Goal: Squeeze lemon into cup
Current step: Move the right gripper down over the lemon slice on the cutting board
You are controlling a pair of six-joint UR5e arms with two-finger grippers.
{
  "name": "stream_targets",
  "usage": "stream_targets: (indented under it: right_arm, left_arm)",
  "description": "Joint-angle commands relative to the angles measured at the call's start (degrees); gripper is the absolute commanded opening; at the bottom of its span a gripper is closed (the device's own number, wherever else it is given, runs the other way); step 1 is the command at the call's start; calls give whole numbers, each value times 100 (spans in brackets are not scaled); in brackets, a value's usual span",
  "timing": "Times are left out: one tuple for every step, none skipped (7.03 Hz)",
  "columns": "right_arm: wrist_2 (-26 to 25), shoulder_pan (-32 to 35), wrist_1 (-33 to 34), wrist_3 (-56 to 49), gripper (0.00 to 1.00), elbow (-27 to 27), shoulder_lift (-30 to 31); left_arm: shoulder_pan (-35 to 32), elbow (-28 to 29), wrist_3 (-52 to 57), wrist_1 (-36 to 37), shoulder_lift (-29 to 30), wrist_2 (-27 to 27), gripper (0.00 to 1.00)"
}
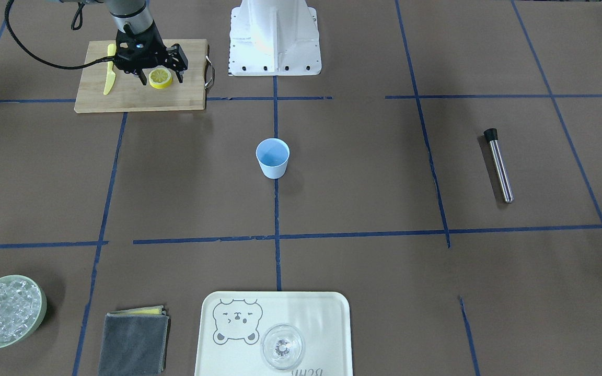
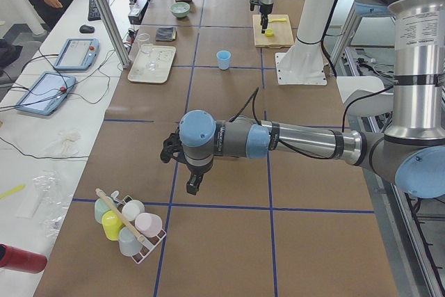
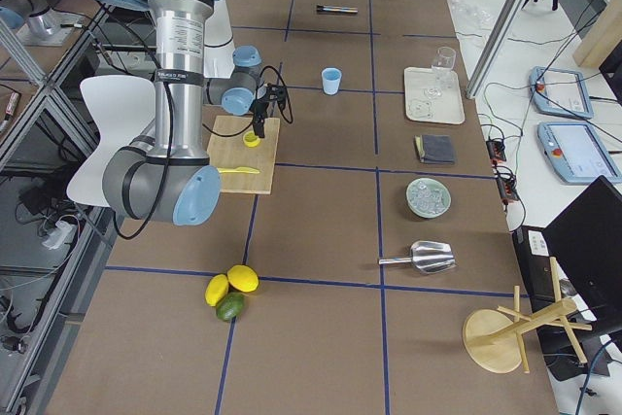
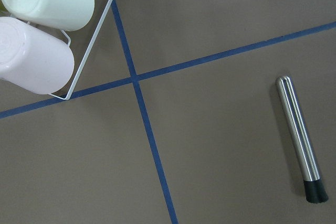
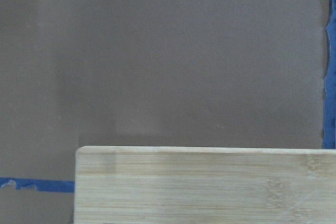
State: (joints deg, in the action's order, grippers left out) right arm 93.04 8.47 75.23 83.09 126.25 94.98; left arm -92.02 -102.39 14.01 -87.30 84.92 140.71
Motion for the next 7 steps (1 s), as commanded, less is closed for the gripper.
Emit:
stream_targets:
  right_arm:
    - [12, -56, 9, 5, 100, -48, 82]
    - [38, -73, 9, 23, 100, -48, 99]
    - [39, -187, 9, 197, 100, -48, 143]
    - [30, -292, 9, 242, 100, -48, 161]
    - [12, -354, 9, 251, 100, -57, 152]
    - [4, -363, 9, 251, 100, -83, 161]
    - [4, -364, 9, 251, 100, -118, 161]
  left_arm:
    - [0, -9, -3, 3, -2, 0, 100]
    - [0, -9, -3, 3, -2, 0, 100]
    - [0, -26, -3, 11, -2, 0, 100]
    - [0, -26, -3, 12, -2, 0, 100]
    - [-9, -52, -12, 12, -10, 0, 100]
    - [-9, -61, -12, 20, -11, 0, 100]
    - [-9, -62, -12, 29, -11, 0, 100]
